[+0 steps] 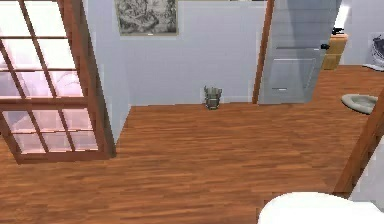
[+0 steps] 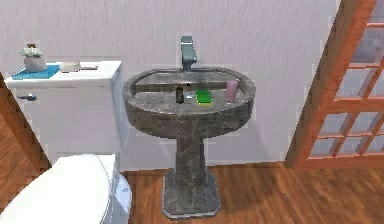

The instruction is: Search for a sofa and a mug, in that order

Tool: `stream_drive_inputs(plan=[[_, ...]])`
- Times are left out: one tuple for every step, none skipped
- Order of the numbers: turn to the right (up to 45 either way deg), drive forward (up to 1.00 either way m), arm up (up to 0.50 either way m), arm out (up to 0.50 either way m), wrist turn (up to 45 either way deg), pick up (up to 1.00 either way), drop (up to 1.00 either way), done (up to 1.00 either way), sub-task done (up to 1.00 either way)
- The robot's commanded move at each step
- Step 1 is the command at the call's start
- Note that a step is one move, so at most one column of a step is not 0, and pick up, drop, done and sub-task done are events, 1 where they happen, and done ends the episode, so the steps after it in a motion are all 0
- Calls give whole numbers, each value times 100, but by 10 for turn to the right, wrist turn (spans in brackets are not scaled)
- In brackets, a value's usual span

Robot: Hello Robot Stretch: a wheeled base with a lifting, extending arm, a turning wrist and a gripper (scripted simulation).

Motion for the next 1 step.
stream_drive_inputs(plan=[[-60, 0, 0, 0, 0, 0, 0, 0, 0]])
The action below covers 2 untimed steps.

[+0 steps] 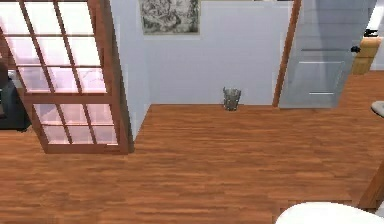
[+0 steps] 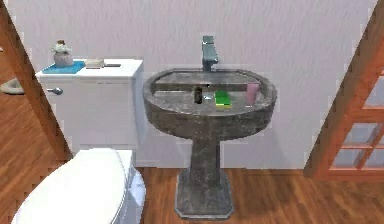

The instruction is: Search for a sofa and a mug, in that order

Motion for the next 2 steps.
stream_drive_inputs(plan=[[0, 25, 0, 0, 0, 0, 0, 0, 0], [-450, 0, 0, 0, 0, 0, 0, 0, 0]])
